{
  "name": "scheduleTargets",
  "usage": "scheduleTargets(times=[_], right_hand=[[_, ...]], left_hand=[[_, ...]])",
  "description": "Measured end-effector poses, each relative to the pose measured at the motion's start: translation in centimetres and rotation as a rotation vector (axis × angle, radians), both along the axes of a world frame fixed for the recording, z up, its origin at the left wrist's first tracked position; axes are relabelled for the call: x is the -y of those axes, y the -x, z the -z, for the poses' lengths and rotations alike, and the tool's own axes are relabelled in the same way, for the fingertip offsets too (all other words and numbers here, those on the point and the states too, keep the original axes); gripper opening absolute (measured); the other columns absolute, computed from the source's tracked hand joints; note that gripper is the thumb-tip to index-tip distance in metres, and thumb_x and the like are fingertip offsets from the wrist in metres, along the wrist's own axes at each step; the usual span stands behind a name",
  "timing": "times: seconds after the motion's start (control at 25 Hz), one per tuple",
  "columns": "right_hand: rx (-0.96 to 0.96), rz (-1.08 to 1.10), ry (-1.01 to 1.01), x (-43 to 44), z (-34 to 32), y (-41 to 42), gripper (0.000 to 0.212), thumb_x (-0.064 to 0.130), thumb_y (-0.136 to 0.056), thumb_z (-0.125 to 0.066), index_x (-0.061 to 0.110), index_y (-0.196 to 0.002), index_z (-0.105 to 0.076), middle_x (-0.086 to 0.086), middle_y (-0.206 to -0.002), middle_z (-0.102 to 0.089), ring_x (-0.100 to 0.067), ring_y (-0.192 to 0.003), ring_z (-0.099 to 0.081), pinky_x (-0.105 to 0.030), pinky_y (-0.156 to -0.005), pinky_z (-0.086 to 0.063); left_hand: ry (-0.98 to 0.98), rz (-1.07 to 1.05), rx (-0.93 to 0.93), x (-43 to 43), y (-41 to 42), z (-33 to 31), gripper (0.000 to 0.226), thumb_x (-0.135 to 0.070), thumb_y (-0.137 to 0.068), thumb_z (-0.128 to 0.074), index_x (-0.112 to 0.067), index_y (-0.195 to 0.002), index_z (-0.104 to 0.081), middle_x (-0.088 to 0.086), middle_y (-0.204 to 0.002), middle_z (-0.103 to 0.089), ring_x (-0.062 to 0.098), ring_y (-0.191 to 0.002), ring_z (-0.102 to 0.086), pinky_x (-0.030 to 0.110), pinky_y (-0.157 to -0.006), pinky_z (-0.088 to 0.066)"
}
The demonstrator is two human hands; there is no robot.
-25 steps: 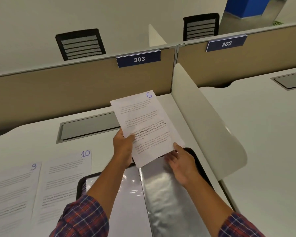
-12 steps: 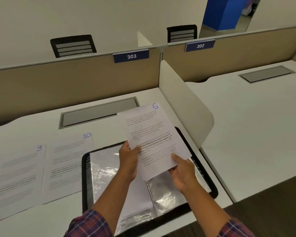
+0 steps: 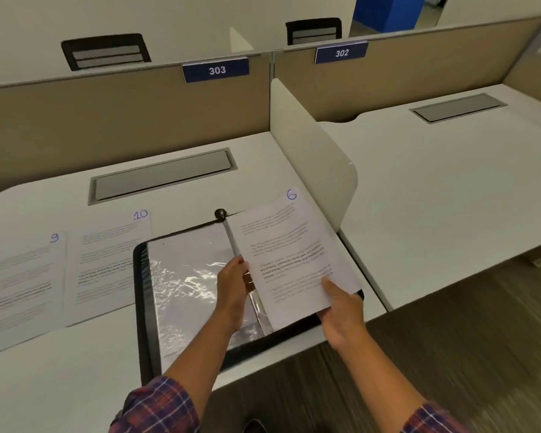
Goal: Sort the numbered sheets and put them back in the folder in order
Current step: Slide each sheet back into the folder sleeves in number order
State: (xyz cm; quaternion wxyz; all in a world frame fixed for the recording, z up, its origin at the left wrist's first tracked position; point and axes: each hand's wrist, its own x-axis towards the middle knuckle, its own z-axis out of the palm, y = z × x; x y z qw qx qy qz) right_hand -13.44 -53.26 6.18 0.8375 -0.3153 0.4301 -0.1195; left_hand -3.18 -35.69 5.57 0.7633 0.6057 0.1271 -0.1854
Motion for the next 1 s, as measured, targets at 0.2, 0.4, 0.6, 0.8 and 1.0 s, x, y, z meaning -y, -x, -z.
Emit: scheduleTargets(times=[0.2, 0.4, 0.6, 0.8, 1.0], right_hand=[[0.004, 0.049, -0.016, 5.4, 0.6, 4.0, 0.032, 0.001, -0.094, -0.071, 0.012, -0.124, -0.069, -0.014, -0.125, -0.074, -0.032, -0.117, -0.068, -0.053, -0.103, -0.055], [-0.014, -0.049, -0.025, 10.0, 1.5, 8.2, 0.036, 0.0, -0.094, -0.07, 0.013, -0.127, -0.067, -0.015, -0.123, -0.074, -0.035, -0.118, -0.069, -0.06, -0.104, -0.053], [-0.013, -0.164, -0.05, 13.1, 2.2, 12.0, 0.043, -0.001, -0.093, -0.068, 0.017, -0.132, -0.063, -0.015, -0.124, -0.074, -0.036, -0.116, -0.07, -0.061, -0.1, -0.055], [-0.035, -0.293, -0.023, 15.5, 2.5, 15.0, 0.054, 0.003, -0.085, -0.072, 0.014, -0.137, -0.061, -0.018, -0.127, -0.072, -0.038, -0.116, -0.071, -0.064, -0.101, -0.053], [-0.014, -0.42, -0.017, 17.8, 2.3, 17.0, 0.05, 0.002, -0.092, -0.066, 0.014, -0.14, -0.057, -0.023, -0.132, -0.068, -0.044, -0.12, -0.067, -0.069, -0.104, -0.049]], left_hand=[[-0.702, 0.47, 0.524, 0.2, 3.0, 3.2, 0.027, -0.025, -0.097, -0.067, -0.022, -0.124, -0.071, -0.007, -0.118, -0.072, 0.004, -0.106, -0.067, 0.036, -0.099, -0.056], [-1.187, 0.777, 1.028, 2.6, 5.2, 5.7, 0.039, -0.051, -0.085, -0.078, -0.023, -0.112, -0.072, -0.001, -0.124, -0.067, 0.02, -0.112, -0.06, 0.037, -0.097, -0.052], [-1.233, 0.708, 0.92, 3.9, 5.6, 4.4, 0.02, -0.02, -0.096, -0.063, -0.016, -0.11, -0.077, 0.002, -0.114, -0.074, 0.025, -0.107, -0.066, 0.042, -0.088, -0.057], [-1.017, 0.72, 0.704, 3.5, 6.0, 3.0, 0.032, -0.018, -0.1, -0.061, -0.028, -0.13, -0.067, -0.004, -0.129, -0.071, 0.017, -0.113, -0.067, 0.04, -0.093, -0.058], [-1.07, 0.519, 0.671, 3.6, 5.3, 3.4, 0.023, -0.005, -0.091, -0.074, -0.009, -0.069, -0.069, 0.0, -0.07, -0.069, 0.027, -0.068, -0.067, 0.042, -0.064, -0.056]])
